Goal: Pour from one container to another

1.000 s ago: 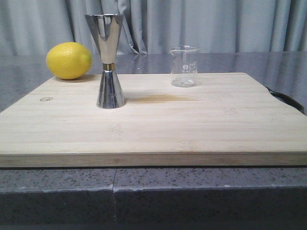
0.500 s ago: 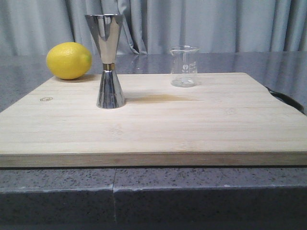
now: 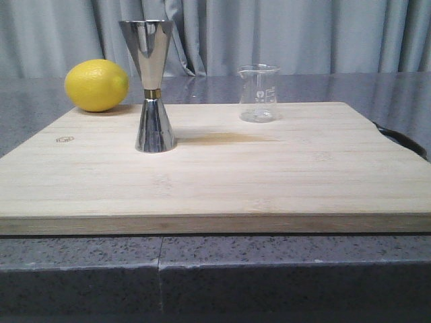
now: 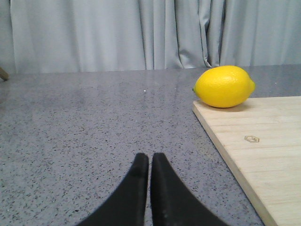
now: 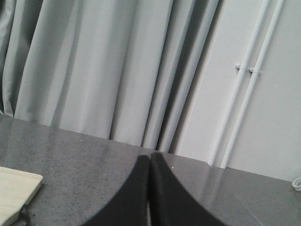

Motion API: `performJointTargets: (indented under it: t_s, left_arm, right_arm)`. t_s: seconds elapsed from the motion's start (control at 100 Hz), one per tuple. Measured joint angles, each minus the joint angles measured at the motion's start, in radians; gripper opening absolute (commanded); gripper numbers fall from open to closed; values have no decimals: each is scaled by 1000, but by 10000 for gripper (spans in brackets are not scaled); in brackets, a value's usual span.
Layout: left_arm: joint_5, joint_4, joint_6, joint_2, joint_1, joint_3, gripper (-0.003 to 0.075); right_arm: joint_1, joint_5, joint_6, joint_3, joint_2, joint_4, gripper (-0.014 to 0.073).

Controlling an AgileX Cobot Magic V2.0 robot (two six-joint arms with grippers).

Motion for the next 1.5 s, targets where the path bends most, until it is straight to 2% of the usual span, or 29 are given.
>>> performJointTargets:
  t_s: [1.22,1.29,1.4,1.45,1.5]
  left_arm:
    - [0,-3,8,0,0,0,-19]
    - [0,-3,8,0,0,0,-19]
    - [0,-3,8,0,0,0,-19]
    - [0,-3,8,0,0,0,-19]
    - [0,-3,8,0,0,0,-19]
  right_arm:
    - [0,-7,0,0,0,13,-73]
    - [0,-15,0,1,0,66,-73]
    - [0,-12,-14,2,0,257,-73]
    - [0,8,-68,2,0,374,-73]
    - [0,41,-191,5,0,509,-73]
